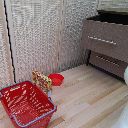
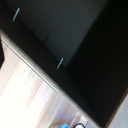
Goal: Compassionately, move the pinch receptors towards pink recepticle. Embrace the recepticle delicately and rise accordingly. Progress forward guided by applied tension and move towards the highest section of the storage unit. Place the recepticle delicately and shut the storage unit.
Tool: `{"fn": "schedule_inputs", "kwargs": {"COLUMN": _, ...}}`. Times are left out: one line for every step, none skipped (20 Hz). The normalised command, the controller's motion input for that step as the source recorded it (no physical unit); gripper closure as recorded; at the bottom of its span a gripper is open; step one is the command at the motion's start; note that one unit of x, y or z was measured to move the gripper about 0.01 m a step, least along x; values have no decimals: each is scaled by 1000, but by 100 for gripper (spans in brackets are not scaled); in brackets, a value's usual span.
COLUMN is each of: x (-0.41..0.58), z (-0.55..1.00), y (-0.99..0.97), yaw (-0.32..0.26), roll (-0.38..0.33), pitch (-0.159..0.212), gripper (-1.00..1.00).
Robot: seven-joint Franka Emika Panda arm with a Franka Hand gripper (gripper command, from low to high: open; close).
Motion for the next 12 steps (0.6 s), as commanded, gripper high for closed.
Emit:
{"fn": "schedule_inputs", "kwargs": {"x": -349, "z": -471, "y": 437, "yaw": 18, "roll": -337, "pitch": 3, "gripper": -100}}
{"fn": "schedule_inputs", "kwargs": {"x": -340, "z": -469, "y": 406, "yaw": 28, "roll": -337, "pitch": 5, "gripper": -100}}
{"fn": "schedule_inputs", "kwargs": {"x": -323, "z": -460, "y": 371, "yaw": 40, "roll": -339, "pitch": 9, "gripper": -100}}
{"fn": "schedule_inputs", "kwargs": {"x": -300, "z": -457, "y": 340, "yaw": 54, "roll": -339, "pitch": 10, "gripper": -100}}
{"fn": "schedule_inputs", "kwargs": {"x": -286, "z": -440, "y": 297, "yaw": 68, "roll": -342, "pitch": 15, "gripper": -100}}
{"fn": "schedule_inputs", "kwargs": {"x": -266, "z": -429, "y": 257, "yaw": 81, "roll": -345, "pitch": 17, "gripper": -100}}
{"fn": "schedule_inputs", "kwargs": {"x": -237, "z": -429, "y": 234, "yaw": 92, "roll": -347, "pitch": 15, "gripper": -100}}
{"fn": "schedule_inputs", "kwargs": {"x": -211, "z": -443, "y": 220, "yaw": 101, "roll": -345, "pitch": 13, "gripper": -100}}
{"fn": "schedule_inputs", "kwargs": {"x": -183, "z": -454, "y": 203, "yaw": 112, "roll": -340, "pitch": 11, "gripper": -100}}
{"fn": "schedule_inputs", "kwargs": {"x": -183, "z": -437, "y": 177, "yaw": 117, "roll": -344, "pitch": 15, "gripper": -100}}
{"fn": "schedule_inputs", "kwargs": {"x": -197, "z": -411, "y": 146, "yaw": 124, "roll": -349, "pitch": 20, "gripper": -100}}
{"fn": "schedule_inputs", "kwargs": {"x": -214, "z": -377, "y": 114, "yaw": 130, "roll": -354, "pitch": 28, "gripper": -100}}
